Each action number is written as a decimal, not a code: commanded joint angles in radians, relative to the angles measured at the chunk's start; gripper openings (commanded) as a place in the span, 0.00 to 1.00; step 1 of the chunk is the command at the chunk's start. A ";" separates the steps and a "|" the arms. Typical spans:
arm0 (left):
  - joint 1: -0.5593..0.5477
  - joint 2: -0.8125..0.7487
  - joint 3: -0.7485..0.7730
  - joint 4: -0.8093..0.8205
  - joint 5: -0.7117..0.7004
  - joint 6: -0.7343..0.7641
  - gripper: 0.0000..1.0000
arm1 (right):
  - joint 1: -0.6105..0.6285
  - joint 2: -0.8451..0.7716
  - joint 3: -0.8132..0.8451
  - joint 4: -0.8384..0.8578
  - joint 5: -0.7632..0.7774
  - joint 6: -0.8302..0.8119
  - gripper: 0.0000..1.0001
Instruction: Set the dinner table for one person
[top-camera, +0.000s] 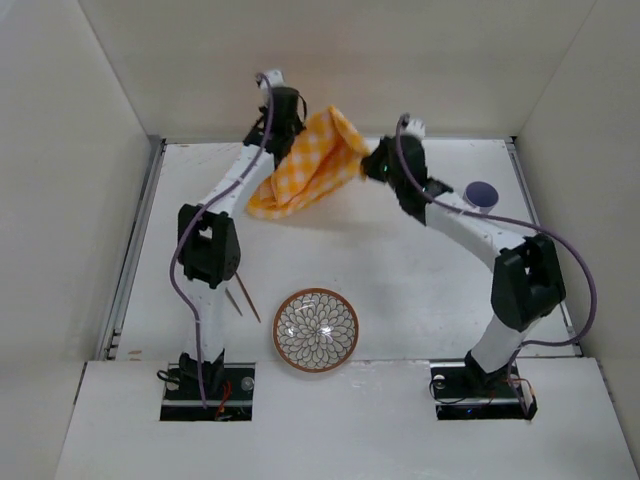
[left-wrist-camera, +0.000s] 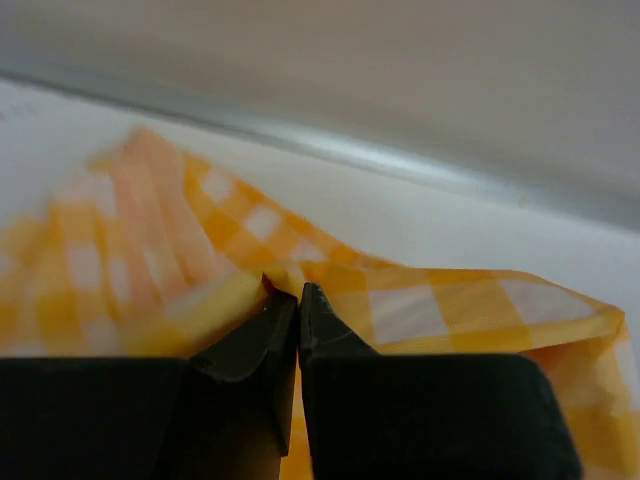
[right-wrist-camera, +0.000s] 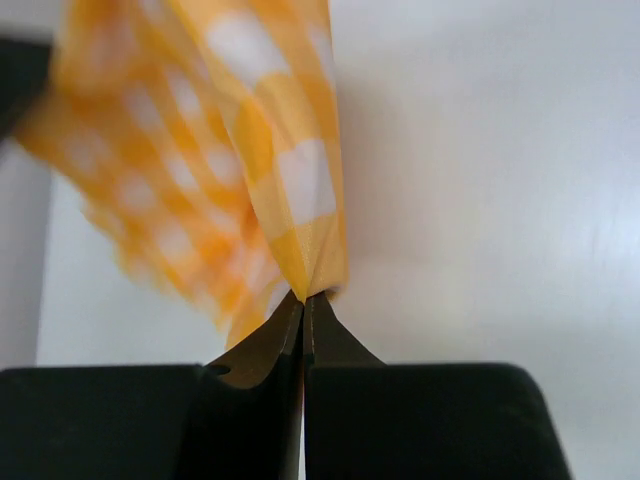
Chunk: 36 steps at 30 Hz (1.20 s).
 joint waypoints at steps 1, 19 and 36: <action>0.110 -0.056 0.345 -0.078 0.047 -0.036 0.02 | -0.044 -0.035 0.413 -0.112 0.251 -0.313 0.02; -0.123 -0.903 -1.242 0.666 -0.326 -0.105 0.05 | 0.438 -0.343 -0.435 0.296 0.604 -0.837 0.06; -0.155 -1.041 -1.511 0.456 -0.243 -0.316 0.07 | 0.409 -0.423 -0.439 -0.323 0.362 -0.320 0.10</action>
